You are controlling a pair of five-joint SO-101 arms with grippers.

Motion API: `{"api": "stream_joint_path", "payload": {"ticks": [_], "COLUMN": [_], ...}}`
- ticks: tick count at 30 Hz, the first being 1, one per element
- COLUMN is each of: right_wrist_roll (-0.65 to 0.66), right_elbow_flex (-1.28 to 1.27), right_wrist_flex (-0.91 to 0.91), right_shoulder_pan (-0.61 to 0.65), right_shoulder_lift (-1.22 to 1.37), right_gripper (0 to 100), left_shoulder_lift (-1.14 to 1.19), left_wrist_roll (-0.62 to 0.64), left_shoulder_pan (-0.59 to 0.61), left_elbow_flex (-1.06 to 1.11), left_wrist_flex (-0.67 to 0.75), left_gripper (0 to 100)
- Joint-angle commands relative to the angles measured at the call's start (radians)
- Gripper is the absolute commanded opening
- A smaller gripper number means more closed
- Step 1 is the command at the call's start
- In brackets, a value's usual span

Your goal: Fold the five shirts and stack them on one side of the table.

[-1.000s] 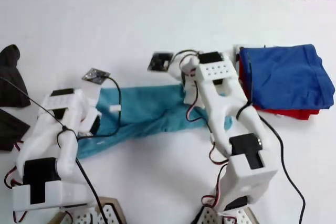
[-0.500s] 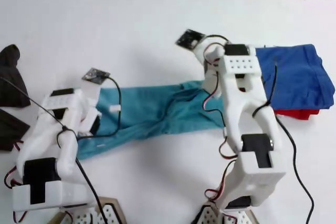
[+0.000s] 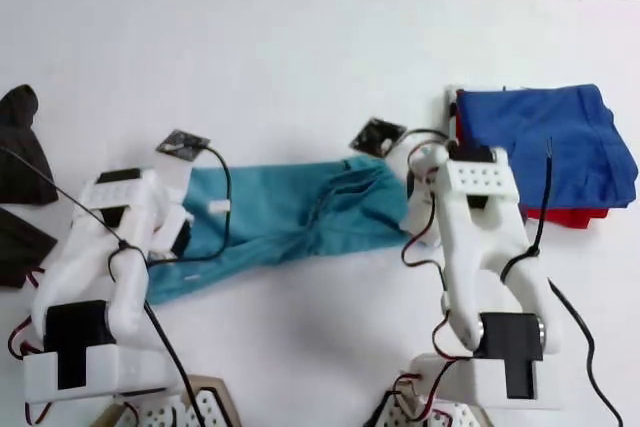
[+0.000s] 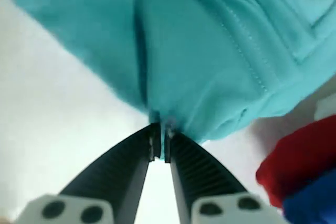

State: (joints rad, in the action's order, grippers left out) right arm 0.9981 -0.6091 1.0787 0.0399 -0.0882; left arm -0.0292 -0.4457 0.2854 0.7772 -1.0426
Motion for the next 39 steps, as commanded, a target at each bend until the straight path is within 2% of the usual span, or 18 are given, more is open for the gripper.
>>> {"api": "stream_joint_path", "payload": {"ticks": [1, 5, 10, 16, 22, 25, 31, 37, 39], "right_wrist_roll": [0.008, 0.043, 0.06, 0.058, 0.048, -0.049, -0.095, -0.173, -0.164], "right_elbow_flex": [-0.02, 0.038, 0.195, 0.305, 0.316, 0.308, 0.002, -0.453, -0.569], "right_wrist_flex": [-0.18, -0.254, -0.242, -0.128, 0.079, 0.157, 0.107, -0.237, -0.297], "right_shoulder_pan": [-0.028, -0.056, -0.117, -0.136, -0.091, -0.09, -0.101, -0.286, -0.329], "right_shoulder_lift": [0.001, 0.12, 0.205, 0.173, 0.045, -0.059, -0.334, -0.602, -0.661], "right_gripper": [2.0, 1.9, 1.9, 1.9, 2.0, 2.0, 2.0, 2.0, 2.0], "left_shoulder_lift": [0.011, 0.011, 0.011, 0.011, 0.011, 0.011, 0.011, 0.011, 0.011], "left_wrist_roll": [0.009, 0.011, 0.011, 0.008, 0.008, 0.008, 0.008, 0.009, 0.011], "left_shoulder_pan": [0.029, 0.029, 0.029, 0.029, 0.029, 0.029, 0.029, 0.029, 0.029], "left_elbow_flex": [-0.007, -0.005, -0.004, -0.007, -0.007, -0.007, -0.005, -0.005, -0.004], "left_wrist_flex": [0.023, 0.023, 0.023, 0.023, 0.023, 0.023, 0.023, 0.023, 0.021], "left_gripper": [3, 3, 3, 3, 3, 3, 3, 3, 3]}}
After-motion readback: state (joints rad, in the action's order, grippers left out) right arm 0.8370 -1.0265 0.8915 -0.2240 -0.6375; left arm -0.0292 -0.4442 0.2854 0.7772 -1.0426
